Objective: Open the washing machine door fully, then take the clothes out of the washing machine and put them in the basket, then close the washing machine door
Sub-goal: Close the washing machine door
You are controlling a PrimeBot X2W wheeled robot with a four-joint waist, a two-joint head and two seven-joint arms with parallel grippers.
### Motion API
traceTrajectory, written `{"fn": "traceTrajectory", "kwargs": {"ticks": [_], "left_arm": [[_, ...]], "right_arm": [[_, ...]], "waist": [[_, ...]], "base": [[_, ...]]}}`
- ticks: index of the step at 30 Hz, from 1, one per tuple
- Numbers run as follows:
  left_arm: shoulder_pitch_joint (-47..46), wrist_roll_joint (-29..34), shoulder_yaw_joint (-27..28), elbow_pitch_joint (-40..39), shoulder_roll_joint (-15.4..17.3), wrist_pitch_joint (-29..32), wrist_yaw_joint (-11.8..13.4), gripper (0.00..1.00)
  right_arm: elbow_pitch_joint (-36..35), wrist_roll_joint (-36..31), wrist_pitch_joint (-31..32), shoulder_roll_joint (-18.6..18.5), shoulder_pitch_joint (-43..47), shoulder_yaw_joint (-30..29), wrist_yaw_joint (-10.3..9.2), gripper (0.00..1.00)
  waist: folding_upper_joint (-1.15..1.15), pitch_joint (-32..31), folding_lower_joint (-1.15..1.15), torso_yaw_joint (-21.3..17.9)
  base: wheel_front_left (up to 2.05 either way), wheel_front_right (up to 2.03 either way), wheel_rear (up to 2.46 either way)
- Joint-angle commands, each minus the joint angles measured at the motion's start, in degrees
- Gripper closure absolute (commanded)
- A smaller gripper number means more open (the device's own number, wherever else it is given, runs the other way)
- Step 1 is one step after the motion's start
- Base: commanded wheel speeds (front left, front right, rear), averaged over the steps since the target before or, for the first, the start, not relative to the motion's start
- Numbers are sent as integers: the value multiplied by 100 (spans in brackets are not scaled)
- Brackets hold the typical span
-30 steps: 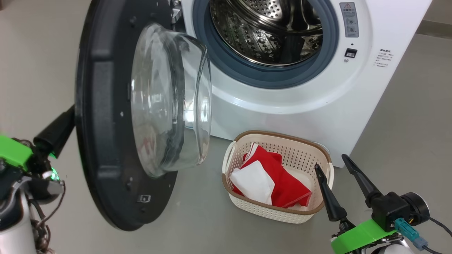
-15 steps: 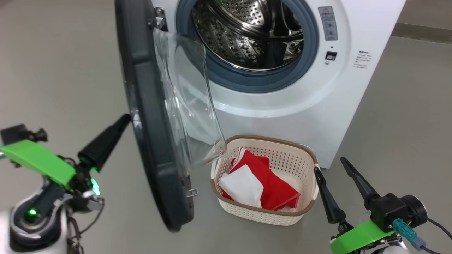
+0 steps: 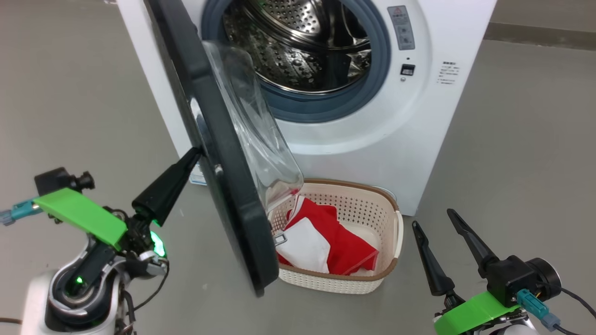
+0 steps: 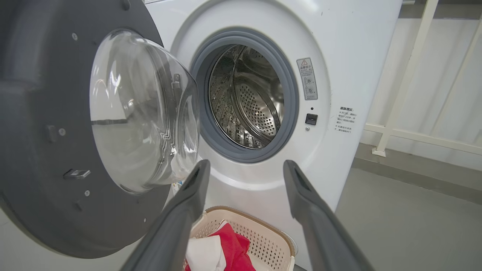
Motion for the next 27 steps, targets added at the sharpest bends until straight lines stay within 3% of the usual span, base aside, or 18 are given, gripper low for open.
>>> {"fn": "traceTrajectory", "kwargs": {"ticks": [1, 15, 27], "left_arm": [[-166, -100, 82, -124, 84, -32, -92, 100], [-579, -397, -288, 291, 83, -593, -420, 100], [-1045, -423, -193, 668, 83, -985, -549, 100]], "right_arm": [[-129, 30, -82, -31, -128, 140, 20, 0], [-138, -7, -83, -31, -283, 107, 20, 0], [-141, 14, -99, -31, -389, 43, 20, 0]], "waist": [[0, 48, 0, -81], [0, 300, 0, -649], [0, 565, 0, -1154]], "base": [[0, 0, 0], [0, 0, 0], [0, 0, 0]]}}
